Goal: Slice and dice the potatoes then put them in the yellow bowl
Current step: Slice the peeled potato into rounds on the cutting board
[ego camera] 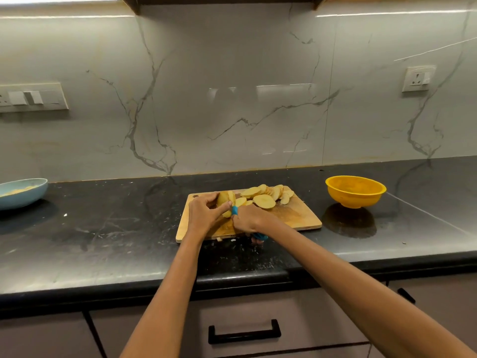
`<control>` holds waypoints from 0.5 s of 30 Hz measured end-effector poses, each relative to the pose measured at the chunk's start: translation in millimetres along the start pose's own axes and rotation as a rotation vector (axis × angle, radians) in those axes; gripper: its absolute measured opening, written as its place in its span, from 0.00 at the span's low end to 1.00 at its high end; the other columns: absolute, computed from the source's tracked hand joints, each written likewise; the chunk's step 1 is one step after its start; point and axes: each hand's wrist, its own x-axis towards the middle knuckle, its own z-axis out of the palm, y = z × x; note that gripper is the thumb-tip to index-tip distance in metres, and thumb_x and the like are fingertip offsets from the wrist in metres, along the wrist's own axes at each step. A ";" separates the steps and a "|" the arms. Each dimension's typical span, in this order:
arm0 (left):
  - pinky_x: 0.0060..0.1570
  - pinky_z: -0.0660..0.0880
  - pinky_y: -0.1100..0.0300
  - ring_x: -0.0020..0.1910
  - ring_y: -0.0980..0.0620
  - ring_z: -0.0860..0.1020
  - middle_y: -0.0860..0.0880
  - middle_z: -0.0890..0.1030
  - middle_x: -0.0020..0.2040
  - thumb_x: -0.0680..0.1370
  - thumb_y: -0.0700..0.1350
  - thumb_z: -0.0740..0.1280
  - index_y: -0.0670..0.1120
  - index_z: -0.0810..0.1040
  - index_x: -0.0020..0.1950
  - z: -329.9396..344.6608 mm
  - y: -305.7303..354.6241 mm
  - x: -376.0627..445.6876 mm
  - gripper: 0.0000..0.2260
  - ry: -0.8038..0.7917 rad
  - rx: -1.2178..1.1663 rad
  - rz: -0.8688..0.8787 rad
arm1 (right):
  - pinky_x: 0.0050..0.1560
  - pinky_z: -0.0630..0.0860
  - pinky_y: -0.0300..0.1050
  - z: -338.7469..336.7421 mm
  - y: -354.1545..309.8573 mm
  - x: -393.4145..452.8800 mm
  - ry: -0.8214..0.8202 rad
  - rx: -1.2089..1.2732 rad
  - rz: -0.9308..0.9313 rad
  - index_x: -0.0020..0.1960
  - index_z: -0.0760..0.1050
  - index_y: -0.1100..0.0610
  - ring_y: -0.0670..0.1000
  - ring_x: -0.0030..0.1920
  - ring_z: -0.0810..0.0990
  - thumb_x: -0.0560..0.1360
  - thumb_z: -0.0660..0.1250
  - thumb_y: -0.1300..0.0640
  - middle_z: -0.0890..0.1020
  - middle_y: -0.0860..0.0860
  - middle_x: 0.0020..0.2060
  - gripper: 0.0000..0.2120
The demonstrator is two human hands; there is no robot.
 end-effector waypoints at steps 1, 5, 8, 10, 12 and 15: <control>0.50 0.69 0.66 0.53 0.54 0.75 0.42 0.80 0.57 0.71 0.47 0.74 0.38 0.77 0.61 -0.3 -0.9 0.4 0.22 0.001 0.003 -0.003 | 0.37 0.72 0.40 -3.9 -3.3 -0.1 -0.013 -0.008 0.008 0.60 0.70 0.66 0.51 0.37 0.75 0.82 0.54 0.56 0.75 0.56 0.42 0.15; 0.54 0.69 0.64 0.56 0.50 0.77 0.42 0.80 0.58 0.70 0.46 0.74 0.38 0.77 0.61 0.4 -0.3 -0.7 0.22 -0.005 0.001 -0.008 | 0.35 0.74 0.42 -10.1 -8.9 -3.9 -0.115 -0.080 0.062 0.59 0.66 0.67 0.53 0.37 0.75 0.81 0.54 0.59 0.74 0.60 0.42 0.13; 0.51 0.69 0.63 0.50 0.52 0.76 0.43 0.81 0.53 0.72 0.45 0.72 0.37 0.78 0.59 0.4 3.3 -1.6 0.18 0.014 0.000 -0.052 | 0.26 0.72 0.41 -9.6 -3.8 -14.7 -0.179 -0.089 0.110 0.57 0.64 0.63 0.52 0.32 0.75 0.81 0.55 0.59 0.73 0.59 0.39 0.08; 0.47 0.69 0.60 0.45 0.54 0.73 0.47 0.80 0.45 0.74 0.45 0.70 0.40 0.81 0.52 1.4 2.1 -0.2 0.11 0.025 -0.024 -0.107 | 0.24 0.72 0.41 -8.4 5.8 -20.6 -0.168 -0.097 0.100 0.55 0.66 0.63 0.51 0.31 0.75 0.81 0.55 0.57 0.74 0.57 0.38 0.09; 0.42 0.68 0.60 0.40 0.54 0.71 0.52 0.75 0.37 0.77 0.47 0.66 0.46 0.79 0.40 2.9 -2.2 2.6 0.08 0.018 -0.049 -0.180 | 0.24 0.72 0.41 -6.7 16.7 -27.1 -0.153 -0.123 0.091 0.57 0.66 0.62 0.51 0.32 0.76 0.81 0.55 0.55 0.76 0.57 0.40 0.11; 0.35 0.62 0.68 0.33 0.60 0.66 0.55 0.69 0.33 0.81 0.46 0.59 0.50 0.71 0.35 4.4 -6.9 5.2 0.14 0.017 -0.052 -0.271 | 0.30 0.74 0.43 -4.1 28.0 -35.4 -0.108 -0.206 0.069 0.64 0.66 0.61 0.52 0.36 0.78 0.81 0.56 0.53 0.79 0.57 0.45 0.16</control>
